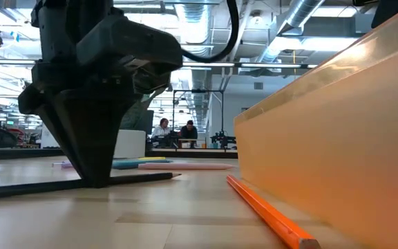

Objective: Sort pens & pencils
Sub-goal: Put the black pencil into the blue bin

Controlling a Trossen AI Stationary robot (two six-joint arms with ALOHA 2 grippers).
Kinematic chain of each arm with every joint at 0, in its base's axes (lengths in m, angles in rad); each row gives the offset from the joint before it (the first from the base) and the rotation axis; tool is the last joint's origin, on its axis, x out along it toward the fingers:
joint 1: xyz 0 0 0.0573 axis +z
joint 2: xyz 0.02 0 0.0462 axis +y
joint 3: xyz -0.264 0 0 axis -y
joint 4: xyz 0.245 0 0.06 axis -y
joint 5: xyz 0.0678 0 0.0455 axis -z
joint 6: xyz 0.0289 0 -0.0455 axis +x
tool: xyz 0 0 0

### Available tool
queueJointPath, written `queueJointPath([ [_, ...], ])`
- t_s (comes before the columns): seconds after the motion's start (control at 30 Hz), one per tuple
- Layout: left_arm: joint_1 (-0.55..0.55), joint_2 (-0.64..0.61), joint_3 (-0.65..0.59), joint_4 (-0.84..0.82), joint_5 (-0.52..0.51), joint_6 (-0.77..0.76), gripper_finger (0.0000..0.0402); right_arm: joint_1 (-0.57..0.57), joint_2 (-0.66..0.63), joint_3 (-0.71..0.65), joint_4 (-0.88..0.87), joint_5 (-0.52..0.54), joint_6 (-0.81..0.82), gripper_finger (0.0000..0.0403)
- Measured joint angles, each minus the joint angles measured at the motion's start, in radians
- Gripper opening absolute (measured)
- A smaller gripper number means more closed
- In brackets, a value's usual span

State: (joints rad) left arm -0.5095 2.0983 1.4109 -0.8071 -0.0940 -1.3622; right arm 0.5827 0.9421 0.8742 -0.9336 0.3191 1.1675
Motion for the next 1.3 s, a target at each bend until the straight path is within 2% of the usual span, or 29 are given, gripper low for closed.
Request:
queueJointPath([
  [0.07, 0.004, 0.000, 0.000, -0.001, 0.011, 0.000, 0.0015, 0.000, 0.000, 0.000, 0.000, 0.000, 0.000, 0.0270],
  [0.23, 0.013, -0.014, 0.012, -0.011, 0.012, 0.004, 0.0007, -0.001, 0.000, 0.000, 0.002, 0.005, 0.000, 0.0270],
  [0.47, 0.018, -0.129, 0.045, -0.026, -0.148, 0.001, 0.0003, -0.001, 0.000, 0.000, 0.092, 0.054, -0.054, 0.0270],
  [0.6, 0.017, -0.196, 0.039, -0.001, -0.291, -0.020, 0.0002, -0.006, 0.003, 0.000, 0.257, 0.084, -0.154, 0.0270],
  [0.73, 0.002, -0.305, 0.045, 0.143, -0.541, 0.020, 0.0002, -0.029, 0.029, 0.000, 0.511, 0.081, -0.328, 0.0270],
  [0.83, -0.002, -0.361, 0.043, 0.291, -0.711, 0.161, 0.0006, -0.051, 0.056, 0.000, 0.694, 0.078, -0.442, 0.0270],
  [0.9, 0.001, -0.396, 0.044, 0.424, -0.773, 0.294, 0.0007, -0.068, 0.074, 0.000, 0.790, 0.073, -0.507, 0.0270],
  [0.97, 0.011, -0.415, 0.046, 0.567, -0.785, 0.433, 0.0007, -0.092, 0.092, 0.001, 0.882, 0.052, -0.564, 0.0270],
  [1.1, 0.036, -0.416, 0.044, 0.794, -0.747, 0.664, 0.0007, -0.145, 0.136, 0.000, 0.987, -0.008, -0.623, 0.0270],
  [1.3, 0.076, -0.416, 0.045, 0.826, -0.671, 0.696, 0.0009, -0.198, 0.159, 0.000, 1.046, -0.056, -0.648, 0.0270],
])
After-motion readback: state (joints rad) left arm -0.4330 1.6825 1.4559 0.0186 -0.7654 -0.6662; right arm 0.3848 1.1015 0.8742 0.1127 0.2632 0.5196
